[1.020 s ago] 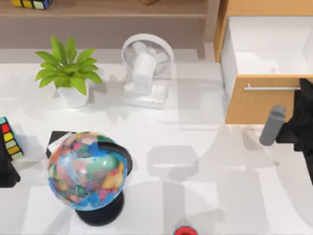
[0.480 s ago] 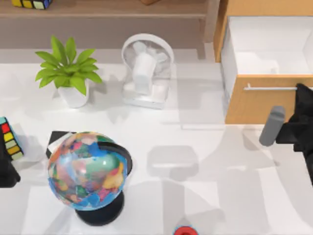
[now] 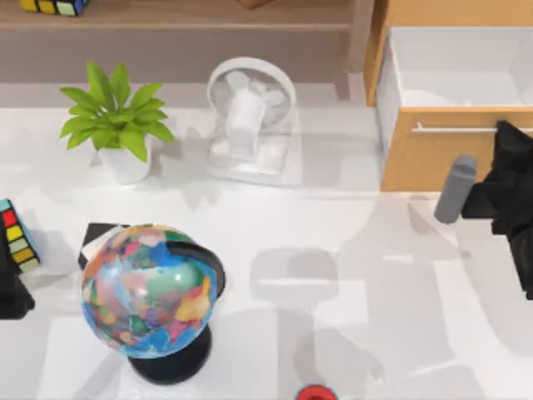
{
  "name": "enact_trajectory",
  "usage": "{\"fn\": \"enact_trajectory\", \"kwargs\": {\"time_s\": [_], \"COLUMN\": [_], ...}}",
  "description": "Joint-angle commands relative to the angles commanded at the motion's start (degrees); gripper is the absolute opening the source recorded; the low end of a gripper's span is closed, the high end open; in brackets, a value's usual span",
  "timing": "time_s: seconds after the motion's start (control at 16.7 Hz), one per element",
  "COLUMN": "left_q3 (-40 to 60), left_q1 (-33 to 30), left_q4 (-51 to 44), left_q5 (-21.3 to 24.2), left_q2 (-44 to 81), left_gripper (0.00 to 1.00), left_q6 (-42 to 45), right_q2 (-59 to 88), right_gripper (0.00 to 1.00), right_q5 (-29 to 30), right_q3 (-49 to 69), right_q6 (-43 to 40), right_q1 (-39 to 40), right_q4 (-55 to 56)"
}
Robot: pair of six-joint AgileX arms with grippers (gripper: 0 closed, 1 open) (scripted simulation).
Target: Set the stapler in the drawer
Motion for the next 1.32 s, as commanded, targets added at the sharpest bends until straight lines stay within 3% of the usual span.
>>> {"fn": "enact_trajectory", "kwargs": {"time_s": [1.32], "left_q3": [0.00], "left_q1": [0.00], "left_q4": [0.00], "left_q5": [0.00], "left_q2": [0.00], "left_gripper": [1.00], "left_q6": [0.00], "right_q2": [7.91], "right_gripper": [0.00], "right_q5": [-4.35], "right_q3": [21.78], "right_q6": [0.13], "right_q1": [-4.43], "right_q4": [-13.78]}}
